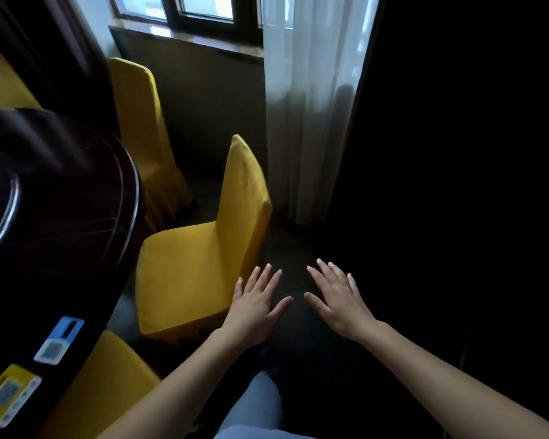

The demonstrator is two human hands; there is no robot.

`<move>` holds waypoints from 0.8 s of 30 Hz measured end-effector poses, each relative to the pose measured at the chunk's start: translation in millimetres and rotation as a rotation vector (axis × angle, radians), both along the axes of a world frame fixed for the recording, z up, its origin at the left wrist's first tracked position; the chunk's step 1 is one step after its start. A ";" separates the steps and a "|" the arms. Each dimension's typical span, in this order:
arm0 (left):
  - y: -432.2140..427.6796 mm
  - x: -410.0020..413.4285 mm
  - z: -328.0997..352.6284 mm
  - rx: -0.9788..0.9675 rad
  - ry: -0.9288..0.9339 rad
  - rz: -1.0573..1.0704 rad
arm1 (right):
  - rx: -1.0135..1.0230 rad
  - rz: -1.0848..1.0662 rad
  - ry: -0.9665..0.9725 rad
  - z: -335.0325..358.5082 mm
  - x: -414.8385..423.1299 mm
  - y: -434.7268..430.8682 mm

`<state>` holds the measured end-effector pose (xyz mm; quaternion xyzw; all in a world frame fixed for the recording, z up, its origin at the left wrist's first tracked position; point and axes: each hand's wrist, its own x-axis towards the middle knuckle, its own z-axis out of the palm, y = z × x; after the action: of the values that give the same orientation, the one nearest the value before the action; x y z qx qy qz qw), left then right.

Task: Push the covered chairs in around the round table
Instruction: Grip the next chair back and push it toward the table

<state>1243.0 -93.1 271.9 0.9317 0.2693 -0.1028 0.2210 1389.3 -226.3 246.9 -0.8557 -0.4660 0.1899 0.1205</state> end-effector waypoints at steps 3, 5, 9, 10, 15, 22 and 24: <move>23.5 36.9 3.6 0.021 -0.091 -0.014 | 0.017 -0.031 0.003 0.5 32.0 16.9; 40.9 61.0 4.2 0.027 -0.148 -0.014 | 0.021 -0.043 -0.008 0.6 53.6 32.8; 86.9 109.6 6.2 0.031 -0.217 0.011 | 0.024 -0.040 -0.018 6.6 98.7 79.1; 99.9 122.6 7.3 0.028 -0.233 0.031 | 0.026 -0.032 -0.020 8.3 111.8 92.9; 164.3 167.8 5.6 0.016 -0.213 0.119 | 0.026 0.045 -0.026 12.0 171.2 169.1; 243.6 199.1 4.2 0.074 -0.147 0.215 | 0.073 0.096 -0.012 16.0 225.7 258.1; 255.8 201.2 2.3 0.073 -0.127 0.230 | 0.068 0.123 -0.007 14.9 233.7 273.1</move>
<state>1444.2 162.7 274.2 0.9068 0.3632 -0.0078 0.2139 1623.0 46.8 261.9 -0.8214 -0.5245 0.1780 0.1362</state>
